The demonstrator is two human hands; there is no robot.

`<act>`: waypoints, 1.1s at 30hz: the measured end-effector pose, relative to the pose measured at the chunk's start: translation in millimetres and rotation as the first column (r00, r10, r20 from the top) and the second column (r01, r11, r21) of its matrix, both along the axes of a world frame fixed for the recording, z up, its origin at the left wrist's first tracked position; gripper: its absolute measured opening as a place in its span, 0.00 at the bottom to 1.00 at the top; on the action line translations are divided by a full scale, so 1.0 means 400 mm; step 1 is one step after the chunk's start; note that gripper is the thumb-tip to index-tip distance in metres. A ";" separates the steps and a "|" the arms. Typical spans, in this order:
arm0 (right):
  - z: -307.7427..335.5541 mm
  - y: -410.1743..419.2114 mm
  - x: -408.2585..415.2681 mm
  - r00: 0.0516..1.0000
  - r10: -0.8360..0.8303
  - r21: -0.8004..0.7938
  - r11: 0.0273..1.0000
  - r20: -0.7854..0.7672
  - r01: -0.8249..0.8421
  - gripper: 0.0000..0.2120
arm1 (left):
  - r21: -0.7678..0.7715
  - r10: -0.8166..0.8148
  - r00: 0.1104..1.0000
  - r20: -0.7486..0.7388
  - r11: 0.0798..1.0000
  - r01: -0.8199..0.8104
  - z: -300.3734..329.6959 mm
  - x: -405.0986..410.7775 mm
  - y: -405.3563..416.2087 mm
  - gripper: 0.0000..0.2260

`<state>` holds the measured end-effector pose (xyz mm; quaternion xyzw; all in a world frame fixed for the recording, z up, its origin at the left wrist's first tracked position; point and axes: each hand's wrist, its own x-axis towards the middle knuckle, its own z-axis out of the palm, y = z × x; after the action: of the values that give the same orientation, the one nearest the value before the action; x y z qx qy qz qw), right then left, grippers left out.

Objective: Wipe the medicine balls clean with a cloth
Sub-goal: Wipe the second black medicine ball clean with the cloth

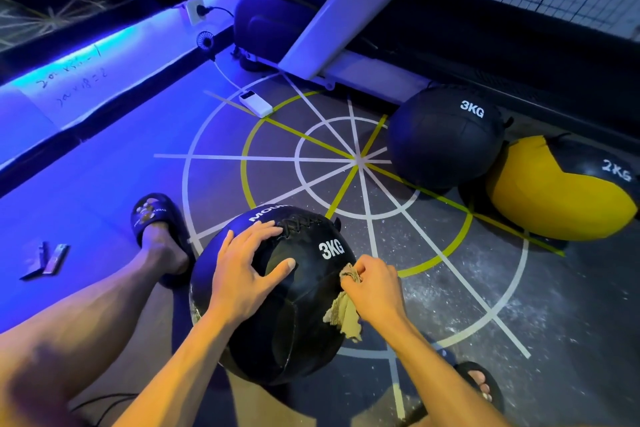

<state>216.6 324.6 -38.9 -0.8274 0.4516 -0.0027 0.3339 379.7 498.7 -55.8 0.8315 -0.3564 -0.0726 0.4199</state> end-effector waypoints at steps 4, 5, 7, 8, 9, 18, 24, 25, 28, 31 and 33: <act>-0.016 0.034 -0.054 0.999 -0.032 0.013 0.999 0.015 0.032 0.14 | 0.006 -0.008 1.000 -0.002 1.000 0.008 0.004 -0.001 0.005 0.25; -0.022 0.036 -0.070 1.000 -0.011 0.027 1.000 -0.010 0.011 0.15 | 0.009 -0.020 1.000 -0.002 1.000 0.020 0.003 -0.005 0.005 0.25; -0.019 0.024 -0.075 0.997 0.027 0.046 0.999 -0.076 -0.024 0.13 | 0.009 -0.036 0.999 -0.008 0.999 0.036 0.003 -0.012 0.003 0.25; -0.014 0.009 -0.063 0.995 0.045 0.043 0.998 -0.093 -0.041 0.11 | 0.013 -0.040 0.999 -0.006 0.999 0.040 0.003 -0.014 0.000 0.25; -0.008 -0.007 -0.048 0.994 0.056 0.038 0.998 -0.096 -0.053 0.09 | 0.020 -0.044 0.999 -0.002 0.999 0.044 0.004 -0.016 -0.003 0.25; -0.045 0.042 -0.100 0.995 -0.020 0.010 1.000 0.098 0.019 0.13 | 0.024 -0.037 0.996 -0.076 0.999 0.039 0.017 -0.012 0.006 0.24; -0.073 -0.023 -0.126 0.937 -0.311 0.229 0.935 0.160 0.272 0.11 | -0.068 0.060 0.971 -0.232 0.995 -0.077 0.042 -0.007 0.013 0.14; -0.051 -0.014 -0.095 0.921 -0.325 0.242 0.931 0.216 0.272 0.10 | -0.068 0.057 0.969 -0.241 0.995 -0.075 0.045 -0.008 0.015 0.14; 0.012 0.065 0.006 0.882 -0.269 0.182 0.960 0.388 0.213 0.05 | -0.080 0.049 0.962 -0.270 0.994 -0.073 0.051 -0.010 0.017 0.14; 0.039 0.202 0.052 0.858 0.163 -0.089 0.987 0.488 -0.137 0.04 | -0.099 0.058 0.941 -0.334 0.990 -0.097 0.052 -0.007 0.019 0.19; 0.028 0.235 0.045 0.762 0.537 -0.359 0.834 0.362 -0.418 0.08 | -0.108 0.078 0.923 -0.377 0.986 -0.127 0.049 -0.012 0.023 0.24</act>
<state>234.4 418.5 -27.5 -0.9278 0.1300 -0.1661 0.3078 375.1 507.7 -36.2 0.7911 -0.2306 -0.1832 0.5361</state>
